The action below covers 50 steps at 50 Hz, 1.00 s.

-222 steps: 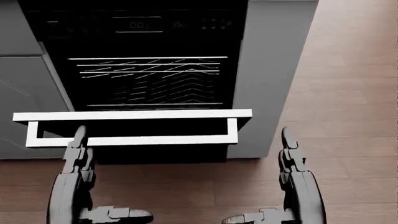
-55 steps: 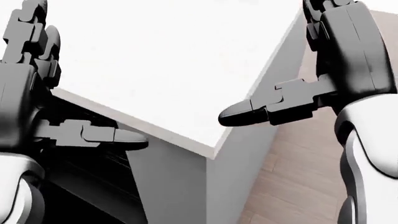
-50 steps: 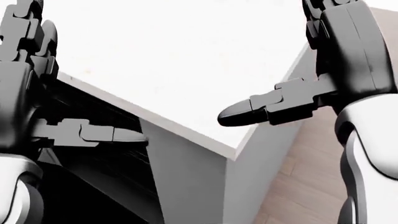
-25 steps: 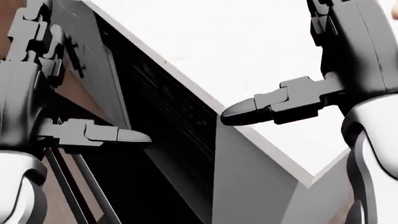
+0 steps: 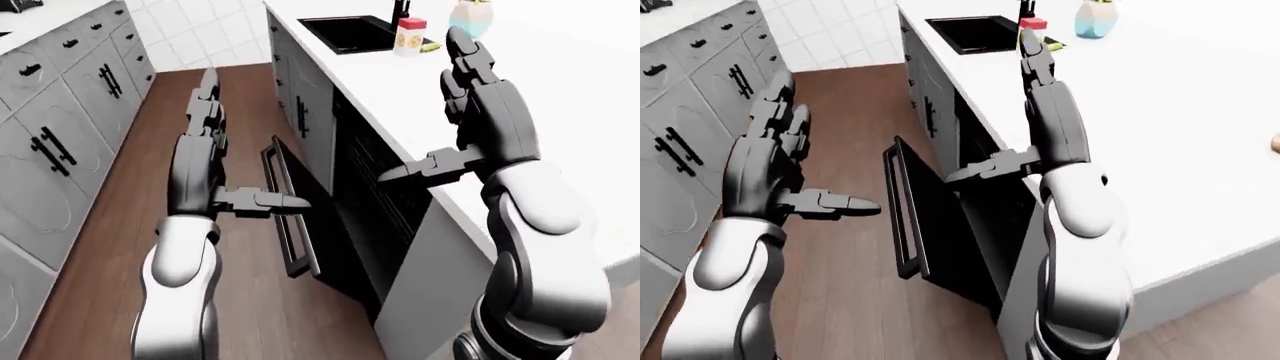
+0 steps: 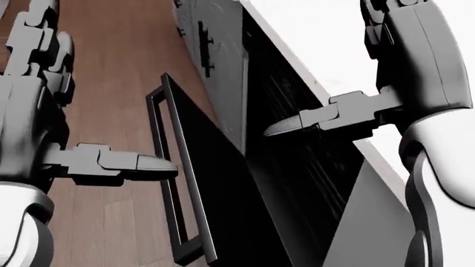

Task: Close the dishwasher door

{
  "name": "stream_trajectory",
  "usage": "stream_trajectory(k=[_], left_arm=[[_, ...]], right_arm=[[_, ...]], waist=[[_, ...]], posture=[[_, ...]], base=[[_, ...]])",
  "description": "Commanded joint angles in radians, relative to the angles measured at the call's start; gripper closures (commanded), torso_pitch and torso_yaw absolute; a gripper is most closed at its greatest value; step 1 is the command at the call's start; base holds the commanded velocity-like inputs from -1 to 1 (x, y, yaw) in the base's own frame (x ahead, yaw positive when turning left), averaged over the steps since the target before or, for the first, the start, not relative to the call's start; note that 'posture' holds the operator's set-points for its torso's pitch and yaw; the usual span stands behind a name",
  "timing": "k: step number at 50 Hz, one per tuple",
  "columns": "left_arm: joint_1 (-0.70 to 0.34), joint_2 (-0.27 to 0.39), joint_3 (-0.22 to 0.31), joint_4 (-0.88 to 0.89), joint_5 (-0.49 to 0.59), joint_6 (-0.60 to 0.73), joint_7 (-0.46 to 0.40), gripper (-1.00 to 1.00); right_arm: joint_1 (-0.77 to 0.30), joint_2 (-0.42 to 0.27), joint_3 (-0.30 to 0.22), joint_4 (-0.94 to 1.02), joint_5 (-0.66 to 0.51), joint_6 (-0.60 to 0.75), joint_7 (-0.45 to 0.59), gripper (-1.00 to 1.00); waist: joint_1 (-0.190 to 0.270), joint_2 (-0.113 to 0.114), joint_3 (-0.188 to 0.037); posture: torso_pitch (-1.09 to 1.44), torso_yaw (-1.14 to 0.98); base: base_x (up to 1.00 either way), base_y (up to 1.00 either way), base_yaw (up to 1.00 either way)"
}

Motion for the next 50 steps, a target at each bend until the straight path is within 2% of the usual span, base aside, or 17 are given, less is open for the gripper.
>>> stream_trajectory(k=[1,8,10,11,12,13,15,20,24,25,26,32,40,41,44,47,50], left_arm=[[-0.03,0.008,0.014,-0.042,0.009,-0.026,0.009,-1.0],[-0.021,0.009,0.021,-0.033,0.004,-0.039,0.01,-1.0],[-0.018,0.009,0.021,-0.028,0.003,-0.045,0.012,-1.0],[-0.018,0.008,0.019,-0.025,0.003,-0.047,0.013,-1.0],[-0.015,0.008,0.017,-0.023,0.004,-0.051,0.014,-1.0],[-0.012,0.008,0.017,-0.019,0.004,-0.056,0.014,-1.0],[-0.012,0.008,0.019,-0.015,0.003,-0.059,0.014,-1.0],[-0.01,0.007,0.016,-0.01,0.005,-0.064,0.015,-1.0],[-0.007,0.005,0.015,-0.003,0.006,-0.072,0.015,-1.0],[-0.008,0.005,0.016,-0.001,0.006,-0.073,0.015,-1.0],[-0.012,0.006,0.017,0.004,0.006,-0.073,0.015,-1.0],[-0.012,0.005,0.019,0.011,0.005,-0.078,0.015,-1.0],[-0.013,0.009,0.028,0.012,-0.003,-0.077,0.015,-1.0],[-0.012,0.01,0.028,0.013,-0.004,-0.079,0.015,-1.0],[-0.015,0.012,0.035,0.014,-0.011,-0.077,0.016,-1.0],[-0.015,0.014,0.032,0.018,-0.012,-0.08,0.019,-1.0],[-0.015,0.014,0.029,0.022,-0.012,-0.082,0.021,-1.0]], right_arm=[[-0.034,-0.004,0.01,-0.025,0.001,-0.024,-0.001,-1.0],[-0.04,-0.006,0.015,-0.028,-0.006,-0.013,0.002,-1.0],[-0.038,-0.002,0.016,-0.019,-0.005,-0.023,0.0,-1.0],[-0.037,0.0,0.015,-0.016,-0.004,-0.027,0.0,-1.0],[-0.035,0.001,0.015,-0.015,-0.005,-0.029,-0.001,-1.0],[-0.034,0.002,0.015,-0.016,-0.005,-0.03,-0.001,-1.0],[-0.031,0.002,0.014,-0.015,-0.004,-0.034,-0.001,-1.0],[-0.028,0.006,0.014,-0.009,-0.002,-0.044,-0.004,-1.0],[-0.028,0.011,0.013,0.001,0.003,-0.05,-0.004,-1.0],[-0.029,0.012,0.015,0.005,0.004,-0.042,-0.003,-1.0],[-0.028,0.013,0.017,0.008,0.005,-0.046,-0.004,-1.0],[-0.031,0.015,0.001,0.002,0.027,-0.047,-0.013,-1.0],[-0.031,0.016,-0.002,0.013,0.059,-0.063,-0.036,-1.0],[-0.031,0.016,-0.002,0.015,0.061,-0.064,-0.038,-1.0],[-0.034,0.014,-0.001,0.015,0.069,-0.064,-0.042,-1.0],[-0.03,0.013,0.0,0.016,0.073,-0.069,-0.046,-1.0],[-0.028,0.012,-0.003,0.015,0.078,-0.07,-0.048,-1.0]], waist=[[0.008,0.003,-0.021],[0.001,0.087,-0.013],[-0.004,0.134,-0.022],[-0.002,0.176,-0.037],[0.007,0.14,-0.022],[0.004,0.147,-0.026],[0.016,0.124,-0.037],[0.01,0.073,-0.015],[0.004,0.007,-0.009],[0.006,-0.009,-0.021],[0.0,0.033,-0.004],[-0.005,0.089,-0.024],[-0.005,0.077,-0.028],[-0.005,0.082,-0.049],[-0.003,0.086,-0.02],[-0.003,0.092,-0.021],[0.002,0.065,-0.018]], posture=[[0.0,0.0],[0.0,0.0],[0.0,0.0],[0.0,0.0],[0.0,0.0],[0.0,0.0],[0.0,0.0],[0.0,0.0],[0.0,0.0],[0.0,0.0],[0.0,0.0],[0.0,0.0],[0.0,0.0],[0.0,0.0],[0.0,0.0],[0.0,0.0],[0.0,0.0]], base=[[0.0,0.0,0.67],[0.0,0.0,0.67],[0.0,0.0,0.67],[0.0,0.0,0.66],[0.0,0.0,0.66],[0.0,0.0,0.66],[0.0,0.0,0.66],[0.0,0.0,0.65],[0.0,0.0,0.27],[0.0,0.0,0.0],[0.0,0.0,0.0],[0.0,0.0,0.0],[0.0,0.0,0.0],[0.05,-0.06,0.0],[0.14,-0.09,0.0],[0.18,-0.1,0.0],[0.18,-0.1,0.0]])
